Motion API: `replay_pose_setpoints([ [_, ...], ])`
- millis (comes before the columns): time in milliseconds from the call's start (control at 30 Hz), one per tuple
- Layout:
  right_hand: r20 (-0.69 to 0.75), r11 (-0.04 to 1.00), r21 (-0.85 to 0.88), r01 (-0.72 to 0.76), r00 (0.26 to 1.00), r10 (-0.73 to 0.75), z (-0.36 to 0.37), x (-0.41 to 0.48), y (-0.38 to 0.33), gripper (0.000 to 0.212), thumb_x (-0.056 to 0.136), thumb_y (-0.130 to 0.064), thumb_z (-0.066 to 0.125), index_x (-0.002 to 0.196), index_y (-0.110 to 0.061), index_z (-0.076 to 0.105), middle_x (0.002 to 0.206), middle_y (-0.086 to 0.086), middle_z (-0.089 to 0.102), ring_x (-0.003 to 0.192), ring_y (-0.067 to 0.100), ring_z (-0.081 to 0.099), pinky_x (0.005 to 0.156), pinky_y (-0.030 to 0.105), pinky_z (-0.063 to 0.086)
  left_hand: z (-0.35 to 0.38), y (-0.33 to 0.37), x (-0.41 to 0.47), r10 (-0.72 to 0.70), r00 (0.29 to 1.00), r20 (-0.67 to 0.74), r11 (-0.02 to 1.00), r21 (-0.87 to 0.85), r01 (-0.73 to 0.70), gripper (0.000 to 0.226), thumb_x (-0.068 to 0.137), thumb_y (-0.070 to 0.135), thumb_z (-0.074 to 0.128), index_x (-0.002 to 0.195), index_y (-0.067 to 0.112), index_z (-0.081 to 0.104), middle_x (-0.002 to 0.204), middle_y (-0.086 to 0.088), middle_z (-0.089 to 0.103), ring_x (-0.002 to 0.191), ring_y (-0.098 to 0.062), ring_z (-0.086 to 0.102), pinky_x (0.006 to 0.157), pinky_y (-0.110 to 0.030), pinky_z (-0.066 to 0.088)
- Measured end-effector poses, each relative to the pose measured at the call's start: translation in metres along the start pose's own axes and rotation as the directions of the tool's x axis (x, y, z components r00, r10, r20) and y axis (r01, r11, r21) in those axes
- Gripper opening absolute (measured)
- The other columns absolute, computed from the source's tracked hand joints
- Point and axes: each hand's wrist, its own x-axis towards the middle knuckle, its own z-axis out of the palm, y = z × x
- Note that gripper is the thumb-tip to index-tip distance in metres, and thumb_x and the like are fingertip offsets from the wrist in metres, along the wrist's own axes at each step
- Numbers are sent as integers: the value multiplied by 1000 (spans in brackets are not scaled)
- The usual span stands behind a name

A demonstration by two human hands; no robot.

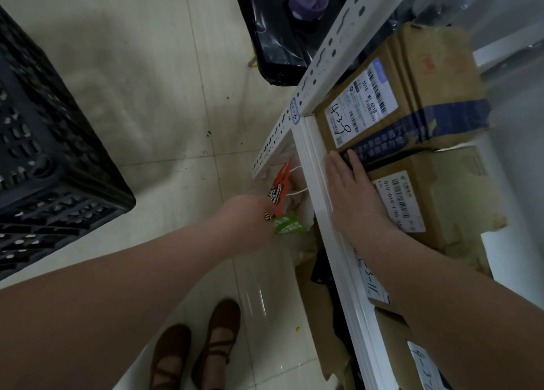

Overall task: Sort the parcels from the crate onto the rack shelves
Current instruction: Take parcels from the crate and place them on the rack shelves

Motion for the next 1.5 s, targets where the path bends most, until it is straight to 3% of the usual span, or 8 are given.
replay_pose_setpoints([
  [300,-61,992,116,50,997,-43,-5,-29,-13,75,102,-41,21,147,10,-10,157,29,-13,146,43,-16,112,60,-14,12,7,-8,12,999,29,1000,17,-13,40,94,20,49,133,22,51,134,-6,55,118,-24,54,96,-31,46],
  [567,-23,972,231,28,999,-24,20,-95,-44,73,103,-36,21,146,12,-12,156,31,-14,145,45,-15,104,59,-22,28,23,-16,37,997,69,993,106,-44,41,95,24,46,136,20,47,133,-6,54,120,-24,52,97,-31,44],
  [767,-38,972,233,2,999,6,30,-105,-52,69,104,-33,18,142,12,-19,158,26,-15,146,41,-15,102,56,-24,49,26,-28,86,994,73,989,112,-93,38,94,22,49,132,20,52,125,-4,58,115,-20,54,86,-22,40],
  [967,-54,954,299,17,999,-1,31,-130,-67,70,103,-29,21,144,13,-18,149,29,-29,142,39,-24,102,56,-23,68,20,-43,94,990,109,985,136,-109,40,94,21,49,135,21,50,129,-5,56,120,-21,51,93,-27,42],
  [1067,-26,958,286,40,999,-34,39,-157,-84,71,104,-30,18,139,16,-24,143,31,-35,131,43,-34,101,57,-23,74,20,-50,90,987,134,983,147,-109,39,95,23,50,134,21,50,130,-5,55,120,-21,51,95,-29,43],
  [1167,14,948,314,59,998,-67,51,-182,-90,70,104,-28,15,136,15,-29,142,30,-38,127,44,-38,102,58,-32,80,25,-52,93,985,145,978,174,-118,39,93,23,50,133,22,52,128,-5,57,118,-23,53,93,-30,44],
  [1300,4,943,326,63,998,-68,65,-202,-97,70,104,-30,15,137,16,-25,141,32,-35,125,47,-37,89,62,-41,88,35,-56,124,980,155,973,174,-151,39,94,20,50,133,22,53,123,-5,59,110,-21,56,80,-23,42],
  [1500,5,911,411,-22,1000,22,58,-225,-121,68,103,-29,14,140,15,-22,147,29,-31,135,42,-31,107,55,-29,116,32,-73,110,977,184,973,179,-143,38,93,21,51,131,21,53,127,-5,57,113,-21,55,84,-23,44],
])
